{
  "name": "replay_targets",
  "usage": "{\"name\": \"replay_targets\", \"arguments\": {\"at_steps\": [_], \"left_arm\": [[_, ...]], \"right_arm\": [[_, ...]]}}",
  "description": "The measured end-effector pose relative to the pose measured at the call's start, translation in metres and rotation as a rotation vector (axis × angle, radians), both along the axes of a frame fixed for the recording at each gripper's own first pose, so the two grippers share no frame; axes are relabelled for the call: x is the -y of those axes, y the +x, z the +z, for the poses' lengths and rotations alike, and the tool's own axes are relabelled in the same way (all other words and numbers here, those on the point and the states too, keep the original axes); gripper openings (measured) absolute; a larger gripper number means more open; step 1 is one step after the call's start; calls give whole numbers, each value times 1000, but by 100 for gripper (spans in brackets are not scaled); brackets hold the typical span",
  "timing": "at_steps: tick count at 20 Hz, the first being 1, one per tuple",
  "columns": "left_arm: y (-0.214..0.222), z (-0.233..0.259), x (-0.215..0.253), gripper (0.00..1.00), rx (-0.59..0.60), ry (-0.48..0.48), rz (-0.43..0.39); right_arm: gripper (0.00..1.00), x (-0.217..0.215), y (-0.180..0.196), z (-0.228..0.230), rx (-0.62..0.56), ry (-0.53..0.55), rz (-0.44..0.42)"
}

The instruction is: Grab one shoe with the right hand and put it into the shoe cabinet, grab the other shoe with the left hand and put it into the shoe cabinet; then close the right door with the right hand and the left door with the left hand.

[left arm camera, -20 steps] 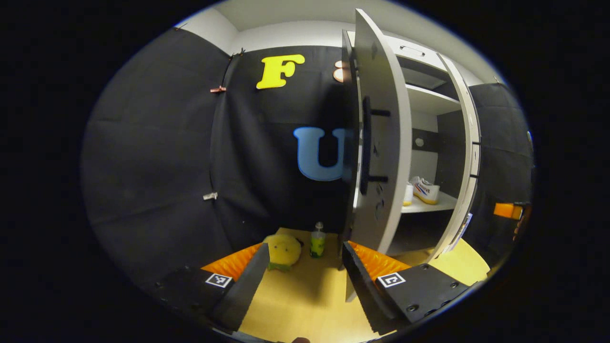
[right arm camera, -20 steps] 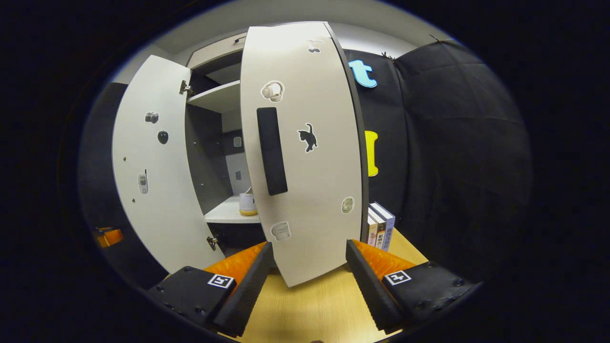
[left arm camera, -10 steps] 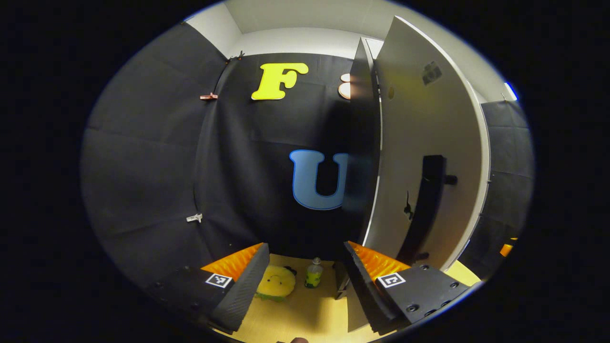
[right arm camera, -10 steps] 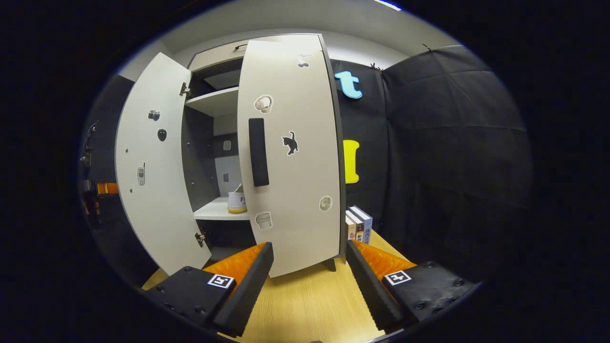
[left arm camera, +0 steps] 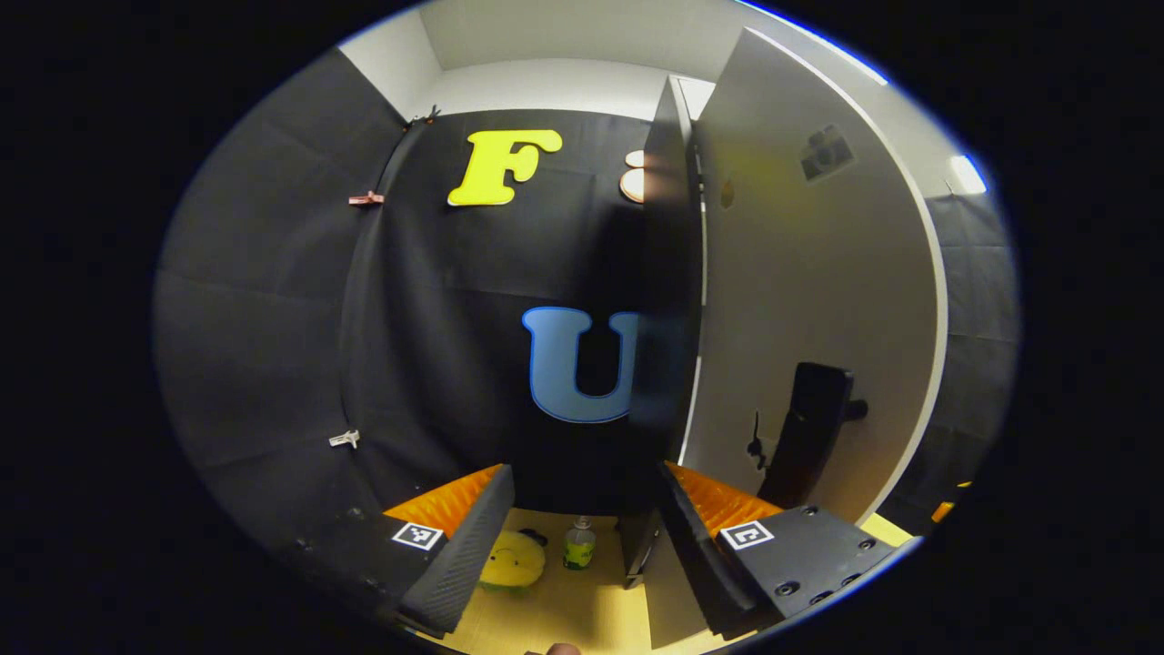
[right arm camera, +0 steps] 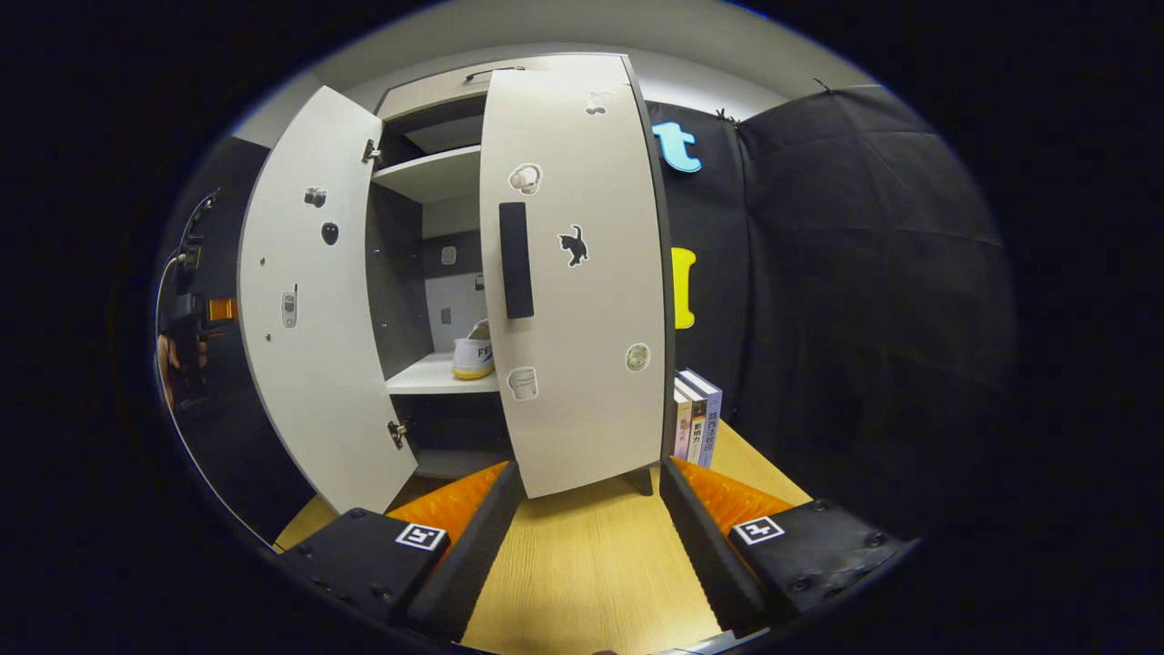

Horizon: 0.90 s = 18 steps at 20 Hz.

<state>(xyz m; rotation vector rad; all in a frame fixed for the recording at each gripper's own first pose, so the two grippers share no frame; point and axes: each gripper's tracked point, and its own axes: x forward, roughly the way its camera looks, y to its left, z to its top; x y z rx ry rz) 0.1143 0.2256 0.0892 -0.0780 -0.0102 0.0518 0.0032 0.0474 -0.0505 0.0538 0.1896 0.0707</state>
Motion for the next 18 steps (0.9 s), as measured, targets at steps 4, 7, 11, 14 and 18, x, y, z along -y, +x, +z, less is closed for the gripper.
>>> {"name": "replay_targets", "arguments": {"at_steps": [4,7,11,14,18], "left_arm": [[-4,4,5,93,8,42,15],[-6,2,20,91,-21,30,2],[-9,4,55,92,-34,33,-17],[-11,5,78,92,-25,29,28],[-11,4,125,92,-41,17,41]], "right_arm": [[98,-2,2,-1,4,-4,13],[99,3,2,-5,-14,6,7],[98,17,7,0,-6,19,-21],[98,32,15,0,-3,20,-26],[98,54,29,2,-5,12,-4]]}}
